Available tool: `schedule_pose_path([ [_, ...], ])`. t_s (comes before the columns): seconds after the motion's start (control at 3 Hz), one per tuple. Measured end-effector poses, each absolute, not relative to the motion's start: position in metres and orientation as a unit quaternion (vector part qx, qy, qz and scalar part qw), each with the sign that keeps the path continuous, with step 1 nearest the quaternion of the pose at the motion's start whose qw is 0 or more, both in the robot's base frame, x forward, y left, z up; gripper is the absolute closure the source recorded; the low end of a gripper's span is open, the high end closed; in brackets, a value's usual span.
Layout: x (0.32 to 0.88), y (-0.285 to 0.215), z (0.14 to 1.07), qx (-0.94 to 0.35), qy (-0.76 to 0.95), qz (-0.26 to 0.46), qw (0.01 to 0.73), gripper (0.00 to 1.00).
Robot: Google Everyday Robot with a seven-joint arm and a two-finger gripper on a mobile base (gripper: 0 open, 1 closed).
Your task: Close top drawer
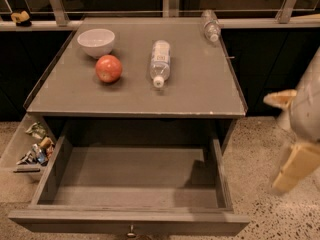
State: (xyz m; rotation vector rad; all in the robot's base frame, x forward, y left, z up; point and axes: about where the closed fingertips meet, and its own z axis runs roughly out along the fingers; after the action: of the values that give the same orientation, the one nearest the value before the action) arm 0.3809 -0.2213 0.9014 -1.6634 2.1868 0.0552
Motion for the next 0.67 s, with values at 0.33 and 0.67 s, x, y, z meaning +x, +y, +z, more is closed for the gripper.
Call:
schedule_pose_path([
  [0.33, 0.335, -0.229, 0.825, -0.580, 0.796, 0.074, 0.159, 0.00],
  [0.67, 0.283, -0.229, 0.758, -0.565, 0.806, 0.129, 0.117, 0.00],
])
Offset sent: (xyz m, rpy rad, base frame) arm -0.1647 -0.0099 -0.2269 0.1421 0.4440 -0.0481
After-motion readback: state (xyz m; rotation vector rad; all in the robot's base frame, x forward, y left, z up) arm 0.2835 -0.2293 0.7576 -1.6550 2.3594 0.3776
